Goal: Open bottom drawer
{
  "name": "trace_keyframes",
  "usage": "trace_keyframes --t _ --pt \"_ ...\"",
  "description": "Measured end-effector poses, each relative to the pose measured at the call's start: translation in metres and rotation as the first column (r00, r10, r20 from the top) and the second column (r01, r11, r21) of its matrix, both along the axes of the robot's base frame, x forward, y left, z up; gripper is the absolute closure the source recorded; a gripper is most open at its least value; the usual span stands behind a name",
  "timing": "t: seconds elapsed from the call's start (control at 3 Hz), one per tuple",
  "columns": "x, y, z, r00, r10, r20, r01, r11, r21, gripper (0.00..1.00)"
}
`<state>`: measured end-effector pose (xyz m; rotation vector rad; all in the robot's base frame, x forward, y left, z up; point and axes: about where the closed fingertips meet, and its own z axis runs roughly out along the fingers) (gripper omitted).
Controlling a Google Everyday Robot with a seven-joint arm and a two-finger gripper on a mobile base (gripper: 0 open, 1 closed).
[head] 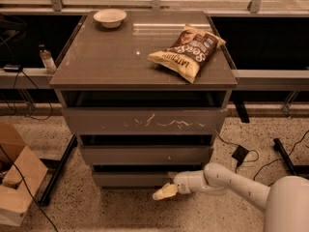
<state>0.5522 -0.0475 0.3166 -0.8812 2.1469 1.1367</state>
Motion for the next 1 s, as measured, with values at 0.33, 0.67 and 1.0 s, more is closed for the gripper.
trace_keyframes --t 0.33,0.67,1.0 --pt "0.021 0.000 -0.012 0.9993 -0.020 0.032 0.021 1.000 -0.019 0.00" --pt "0.041 -0.001 -0.024 0.9981 -0.034 0.052 0.036 0.999 -0.040 0.00" --pt "0.059 -0.002 -0.039 0.9981 -0.042 0.046 0.044 0.997 -0.063 0.00"
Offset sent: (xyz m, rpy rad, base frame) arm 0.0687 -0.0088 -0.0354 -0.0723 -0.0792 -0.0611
